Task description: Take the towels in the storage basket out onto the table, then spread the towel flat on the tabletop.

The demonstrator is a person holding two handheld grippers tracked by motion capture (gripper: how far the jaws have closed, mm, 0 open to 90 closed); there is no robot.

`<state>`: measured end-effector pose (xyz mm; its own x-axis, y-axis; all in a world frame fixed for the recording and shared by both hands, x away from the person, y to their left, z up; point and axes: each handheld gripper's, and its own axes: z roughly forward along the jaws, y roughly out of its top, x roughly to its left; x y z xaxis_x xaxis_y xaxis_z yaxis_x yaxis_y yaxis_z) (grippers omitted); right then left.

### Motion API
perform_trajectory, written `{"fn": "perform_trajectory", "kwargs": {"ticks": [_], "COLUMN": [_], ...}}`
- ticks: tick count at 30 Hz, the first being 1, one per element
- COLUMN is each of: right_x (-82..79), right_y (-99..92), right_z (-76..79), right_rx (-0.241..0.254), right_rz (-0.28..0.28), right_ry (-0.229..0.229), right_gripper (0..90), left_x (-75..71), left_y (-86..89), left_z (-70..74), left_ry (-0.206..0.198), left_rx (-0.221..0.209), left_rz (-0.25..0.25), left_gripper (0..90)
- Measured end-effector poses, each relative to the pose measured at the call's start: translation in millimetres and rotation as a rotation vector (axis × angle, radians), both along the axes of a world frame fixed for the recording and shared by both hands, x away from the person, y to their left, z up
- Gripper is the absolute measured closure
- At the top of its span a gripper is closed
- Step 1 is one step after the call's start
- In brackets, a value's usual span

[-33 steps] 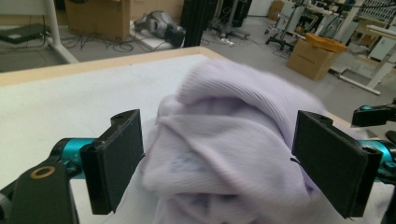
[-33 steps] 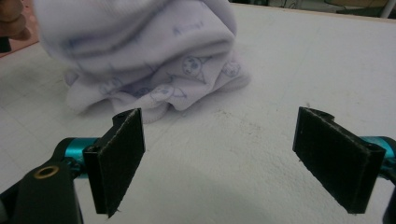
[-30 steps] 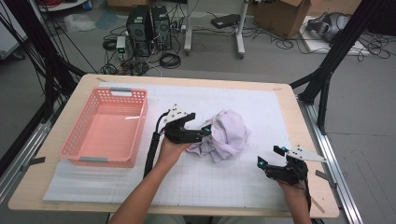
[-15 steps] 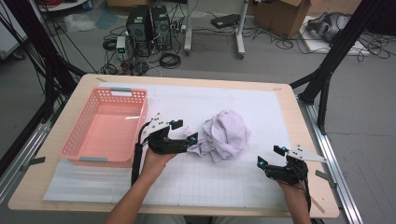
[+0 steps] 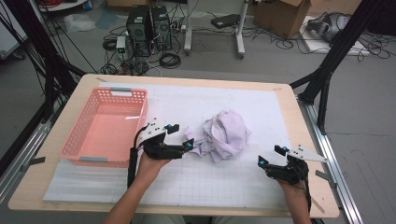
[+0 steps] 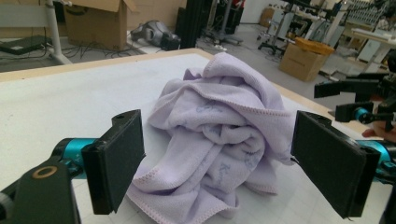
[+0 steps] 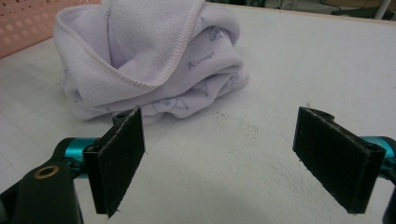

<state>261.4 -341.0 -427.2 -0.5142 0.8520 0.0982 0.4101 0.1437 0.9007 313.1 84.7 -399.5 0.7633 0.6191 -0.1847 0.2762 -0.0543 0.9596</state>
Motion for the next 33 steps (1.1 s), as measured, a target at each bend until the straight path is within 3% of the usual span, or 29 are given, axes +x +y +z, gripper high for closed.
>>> {"fn": "perform_trajectory", "kwargs": {"ticks": [13, 17, 23, 26, 28, 33], "right_x": [-0.3, 1.3, 6.6, 10.7, 11.2, 15.7], "right_y": [1.0, 2.1, 17.2, 34.8, 47.8, 71.8], "right_z": [-2.7, -3.0, -1.9, 2.0, 4.8, 4.0], "right_rx": [-0.001, -0.004, -0.017, -0.033, -0.059, -0.178], "right_rz": [-0.001, 0.008, 0.057, 0.125, 0.190, 0.294], "right_ry": [0.000, -0.003, -0.005, -0.023, -0.039, -0.043], "right_gripper": [15.6, 15.5, 15.5, 17.4, 25.3, 36.4], "left_x": [-6.9, -8.9, -9.5, -8.5, -8.5, -7.2], "left_y": [1.0, 5.2, 5.3, 4.2, 3.6, 2.0], "left_z": [-9.8, -17.1, -34.0, -35.8, -36.1, -36.6], "left_ry": [-0.009, 0.001, 0.029, 0.033, 0.032, 0.034], "left_rx": [0.031, 0.040, 0.074, 0.088, 0.092, 0.094], "left_rz": [-0.009, -0.039, -0.030, -0.033, -0.040, -0.042], "left_gripper": [17.7, 22.5, 23.3, 23.9, 25.0, 26.3]}}
